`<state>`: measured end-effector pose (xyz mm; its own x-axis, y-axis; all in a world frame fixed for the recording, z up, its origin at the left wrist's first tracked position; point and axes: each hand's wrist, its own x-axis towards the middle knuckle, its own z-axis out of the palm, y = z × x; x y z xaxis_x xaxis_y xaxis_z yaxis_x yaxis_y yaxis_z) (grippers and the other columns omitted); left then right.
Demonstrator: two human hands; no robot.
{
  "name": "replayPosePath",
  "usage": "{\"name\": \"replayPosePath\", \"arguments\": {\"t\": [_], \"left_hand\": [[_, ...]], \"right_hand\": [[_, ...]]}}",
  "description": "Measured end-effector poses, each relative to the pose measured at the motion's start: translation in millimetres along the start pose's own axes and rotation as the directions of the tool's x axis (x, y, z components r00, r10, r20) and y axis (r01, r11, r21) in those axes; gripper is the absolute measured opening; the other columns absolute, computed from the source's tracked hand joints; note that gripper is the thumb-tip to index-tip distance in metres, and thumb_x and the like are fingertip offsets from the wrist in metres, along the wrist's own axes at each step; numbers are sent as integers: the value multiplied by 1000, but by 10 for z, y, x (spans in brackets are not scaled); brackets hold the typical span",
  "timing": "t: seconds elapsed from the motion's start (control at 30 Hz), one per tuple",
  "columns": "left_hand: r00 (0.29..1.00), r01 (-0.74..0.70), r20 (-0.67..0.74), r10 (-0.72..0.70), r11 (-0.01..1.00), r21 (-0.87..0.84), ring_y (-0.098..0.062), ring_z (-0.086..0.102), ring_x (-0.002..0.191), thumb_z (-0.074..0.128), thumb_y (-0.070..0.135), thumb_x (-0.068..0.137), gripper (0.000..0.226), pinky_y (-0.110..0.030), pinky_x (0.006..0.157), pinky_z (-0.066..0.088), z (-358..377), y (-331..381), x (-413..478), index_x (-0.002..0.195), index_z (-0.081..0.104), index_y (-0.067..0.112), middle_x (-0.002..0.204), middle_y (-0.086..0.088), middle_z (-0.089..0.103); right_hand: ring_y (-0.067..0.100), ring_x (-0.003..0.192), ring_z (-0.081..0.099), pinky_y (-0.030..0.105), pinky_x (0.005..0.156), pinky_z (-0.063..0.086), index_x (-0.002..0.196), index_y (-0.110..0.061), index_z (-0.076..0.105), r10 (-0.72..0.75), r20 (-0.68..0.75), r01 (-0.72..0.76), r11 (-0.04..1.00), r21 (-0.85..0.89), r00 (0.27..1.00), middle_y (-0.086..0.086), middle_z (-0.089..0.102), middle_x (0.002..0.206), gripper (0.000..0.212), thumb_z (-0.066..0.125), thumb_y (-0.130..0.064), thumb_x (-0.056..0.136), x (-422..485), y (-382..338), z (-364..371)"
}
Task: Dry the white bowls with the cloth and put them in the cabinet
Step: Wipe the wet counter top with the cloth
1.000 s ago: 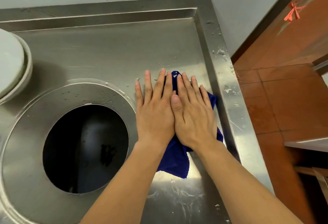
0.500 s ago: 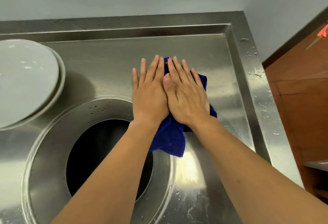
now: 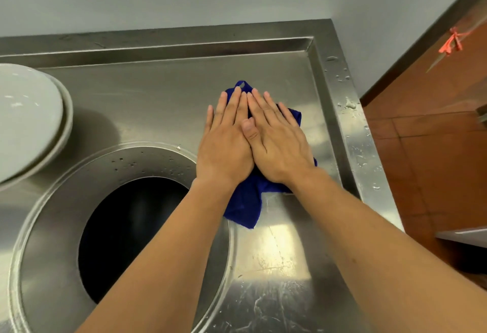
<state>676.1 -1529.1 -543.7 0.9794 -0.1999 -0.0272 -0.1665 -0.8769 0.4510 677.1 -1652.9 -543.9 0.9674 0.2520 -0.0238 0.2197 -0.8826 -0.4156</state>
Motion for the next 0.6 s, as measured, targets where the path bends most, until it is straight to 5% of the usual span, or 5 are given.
{"name": "replayPosePath", "arguments": {"t": [0.27,0.6], "left_hand": [[996,-86,-13,86,996,-32,-21,2,167,30,28,114,58,-40,135,-1,246,307,237,169,16,18,180,1,11],[995,-94,22,94,996,-5,-19,4,167,5,46,101,74,-41,136,1,288,462,-309,170,16,19,180,2,13]], "right_hand": [[13,162,3,36,131,1,166,-18,11,107,-41,-106,994,5,993,-1,11,176,79,-4,-58,100,-80,374,-166],[13,162,4,38,131,3,166,-17,12,133,-50,-133,991,-12,990,-1,12,176,78,-3,-57,101,-644,270,-106]]}}
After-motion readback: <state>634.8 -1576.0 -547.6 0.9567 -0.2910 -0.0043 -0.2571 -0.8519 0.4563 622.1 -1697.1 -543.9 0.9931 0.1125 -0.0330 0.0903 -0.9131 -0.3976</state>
